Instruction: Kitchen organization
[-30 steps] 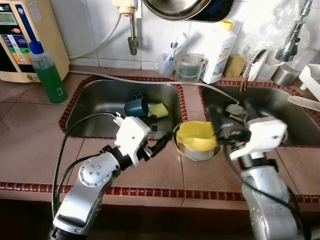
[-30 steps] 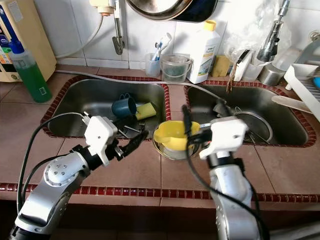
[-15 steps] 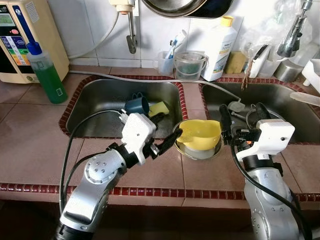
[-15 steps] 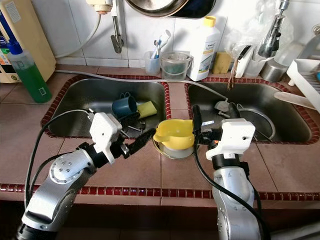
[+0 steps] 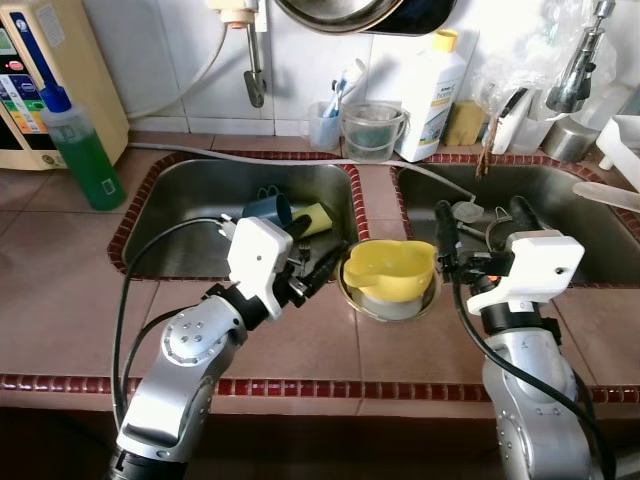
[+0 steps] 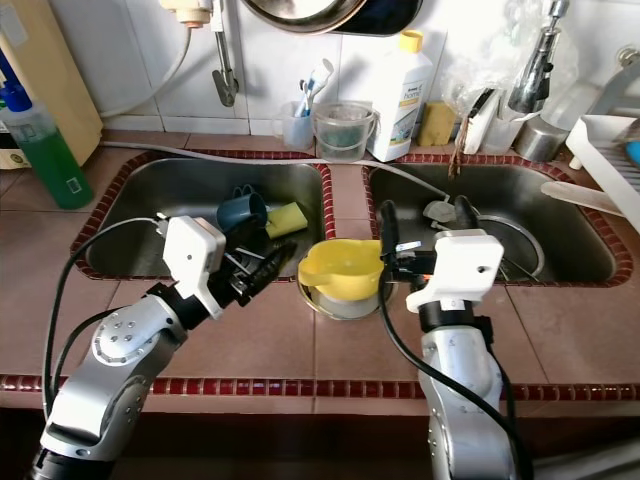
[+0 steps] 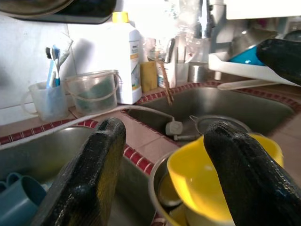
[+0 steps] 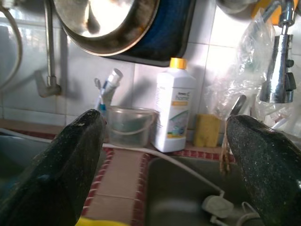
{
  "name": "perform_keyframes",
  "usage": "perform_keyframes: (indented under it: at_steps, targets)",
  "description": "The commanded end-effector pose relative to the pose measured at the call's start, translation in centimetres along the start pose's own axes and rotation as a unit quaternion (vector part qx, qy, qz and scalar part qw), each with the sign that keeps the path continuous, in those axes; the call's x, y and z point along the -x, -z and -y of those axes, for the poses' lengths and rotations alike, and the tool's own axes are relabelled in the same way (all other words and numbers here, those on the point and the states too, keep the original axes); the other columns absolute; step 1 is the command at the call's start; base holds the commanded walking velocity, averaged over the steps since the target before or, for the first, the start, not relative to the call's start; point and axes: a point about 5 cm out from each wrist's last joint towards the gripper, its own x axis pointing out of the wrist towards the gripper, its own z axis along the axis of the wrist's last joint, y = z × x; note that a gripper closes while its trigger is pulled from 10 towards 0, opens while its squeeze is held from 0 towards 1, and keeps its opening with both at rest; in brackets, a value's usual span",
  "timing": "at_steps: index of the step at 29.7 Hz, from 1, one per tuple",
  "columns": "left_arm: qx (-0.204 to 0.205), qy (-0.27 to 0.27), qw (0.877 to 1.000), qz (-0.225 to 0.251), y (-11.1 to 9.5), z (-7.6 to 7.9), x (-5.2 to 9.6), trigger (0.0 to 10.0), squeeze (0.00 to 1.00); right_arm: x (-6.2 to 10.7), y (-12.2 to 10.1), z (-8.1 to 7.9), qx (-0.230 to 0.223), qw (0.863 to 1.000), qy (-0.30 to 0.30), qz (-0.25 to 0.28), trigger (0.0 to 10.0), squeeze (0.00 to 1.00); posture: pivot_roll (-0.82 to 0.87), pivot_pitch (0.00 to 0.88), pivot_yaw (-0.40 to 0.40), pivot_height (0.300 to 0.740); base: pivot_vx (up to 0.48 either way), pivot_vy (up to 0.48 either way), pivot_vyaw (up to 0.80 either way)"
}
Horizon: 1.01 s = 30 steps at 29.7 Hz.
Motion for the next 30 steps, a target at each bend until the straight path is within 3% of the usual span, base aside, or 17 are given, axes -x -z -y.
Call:
perform_keyframes:
  at_steps: [1, 9, 12, 21, 30]
  targets:
    - [0.001, 0.007, 1.0, 0.003, -0.3, 0.4, -0.1, 10.0, 0.0, -0.1, -0.1, 0.4, 0.006, 1.0, 0.005, 0.002, 10.0, 0.0, -0.22, 0.069, -0.026, 0.732, 0.0, -0.48, 0.0]
    - [-0.002, 0.009, 1.0, 0.005, -0.4, 0.4, -0.3, 10.0, 0.0, 0.0, -0.1, 0.2, 0.003, 1.0, 0.003, 0.0, 10.0, 0.0, -0.23, 0.07, -0.022, 0.732, 0.0, -0.449, 0.0]
    - [0.011, 0.006, 1.0, 0.008, -0.5, 0.4, -0.3, 10.0, 0.0, 0.1, 0.1, 0.2, 0.007, 1.0, 0.0, -0.004, 10.0, 0.0, -0.23, 0.072, -0.021, 0.732, 0.0, 0.0, 0.0]
    - [-0.037, 0.002, 0.999, 0.003, -1.0, -1.0, -0.5, 10.0, 0.0, 1.4, 1.3, -0.1, 0.027, 0.999, -0.036, -0.023, 10.0, 0.0, -0.23, 0.073, -0.02, 0.732, 0.0, 0.0, 0.0]
    - [-0.09, 0.035, 0.995, -0.004, -1.8, -2.1, -0.9, 10.0, 0.0, 3.5, 2.0, -1.3, -0.005, 0.998, -0.045, -0.053, 10.0, 0.0, -0.24, 0.075, -0.006, 0.732, 0.0, 0.0, 0.0]
